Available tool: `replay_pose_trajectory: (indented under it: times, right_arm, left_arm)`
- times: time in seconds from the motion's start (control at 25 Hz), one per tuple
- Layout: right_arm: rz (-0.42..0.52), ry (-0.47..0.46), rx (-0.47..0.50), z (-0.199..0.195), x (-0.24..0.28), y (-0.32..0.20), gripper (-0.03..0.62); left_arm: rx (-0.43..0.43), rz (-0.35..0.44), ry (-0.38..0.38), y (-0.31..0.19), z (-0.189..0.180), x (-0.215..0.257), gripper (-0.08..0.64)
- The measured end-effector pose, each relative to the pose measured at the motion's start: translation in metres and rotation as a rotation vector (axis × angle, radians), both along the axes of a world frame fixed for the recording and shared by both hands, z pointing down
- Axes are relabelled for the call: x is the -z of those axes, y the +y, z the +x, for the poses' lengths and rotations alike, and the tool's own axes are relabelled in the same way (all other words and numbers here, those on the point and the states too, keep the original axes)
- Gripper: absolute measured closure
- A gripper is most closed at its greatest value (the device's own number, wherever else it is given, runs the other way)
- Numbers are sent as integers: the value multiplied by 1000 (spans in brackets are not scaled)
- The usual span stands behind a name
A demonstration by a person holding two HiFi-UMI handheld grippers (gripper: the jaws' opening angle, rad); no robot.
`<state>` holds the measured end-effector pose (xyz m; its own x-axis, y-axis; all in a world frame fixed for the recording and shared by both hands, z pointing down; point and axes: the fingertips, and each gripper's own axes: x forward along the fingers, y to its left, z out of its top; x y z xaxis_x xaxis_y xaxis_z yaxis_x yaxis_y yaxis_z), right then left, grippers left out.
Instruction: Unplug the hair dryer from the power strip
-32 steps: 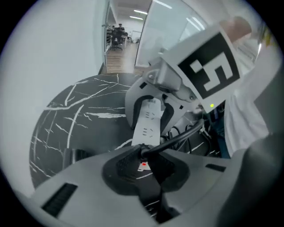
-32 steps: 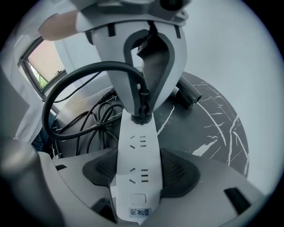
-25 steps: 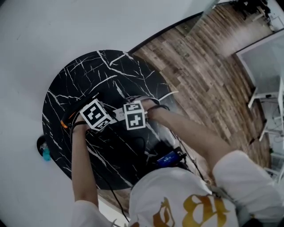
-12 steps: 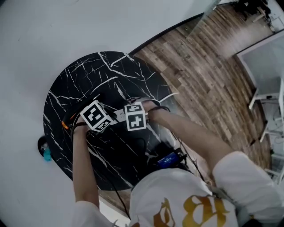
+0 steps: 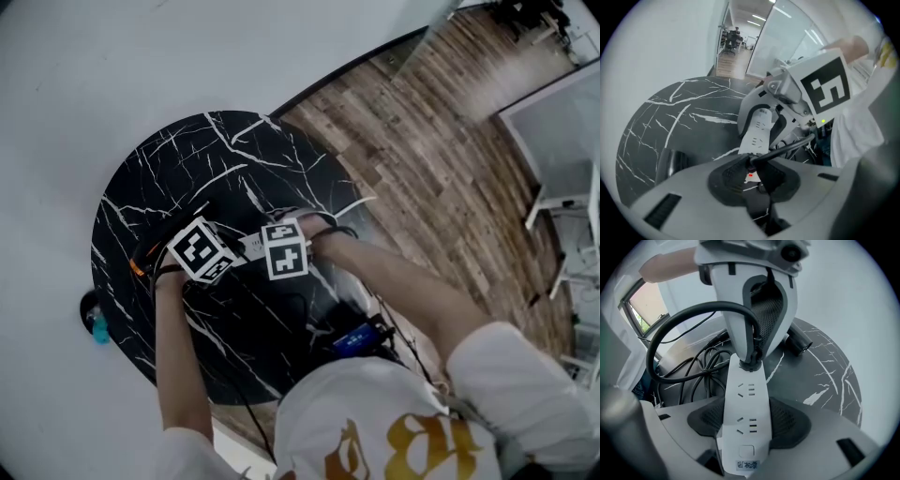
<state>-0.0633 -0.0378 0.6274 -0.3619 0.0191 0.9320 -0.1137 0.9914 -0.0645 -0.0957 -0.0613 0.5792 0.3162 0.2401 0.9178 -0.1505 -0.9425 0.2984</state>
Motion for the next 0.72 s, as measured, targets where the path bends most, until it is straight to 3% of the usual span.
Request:
replay_pose_trajectory:
  times: [0.04, 0.12, 0.28, 0.4, 0.56, 0.72]
  right_arm:
    - [-1, -2, -2, 0, 0, 0, 324]
    - [-4, -1, -4, 0, 0, 0, 324]
    - [-6, 7, 7, 0, 0, 0, 324]
    - [0, 4, 11, -2, 0, 1, 324]
    - [-4, 2, -1, 0, 0, -1, 324]
    - [-8, 7, 2, -1, 0, 0, 324]
  left_arm:
    - [15, -22, 18, 1, 1, 1, 507]
    - [20, 21, 9, 2, 0, 0, 508]
    - [-43, 153, -109, 12, -4, -6, 515]
    - [-49, 122, -117, 6, -8, -6, 515]
    - [-6, 16, -16, 0, 1, 2, 509]
    - [-57, 132, -96, 10, -3, -4, 512]
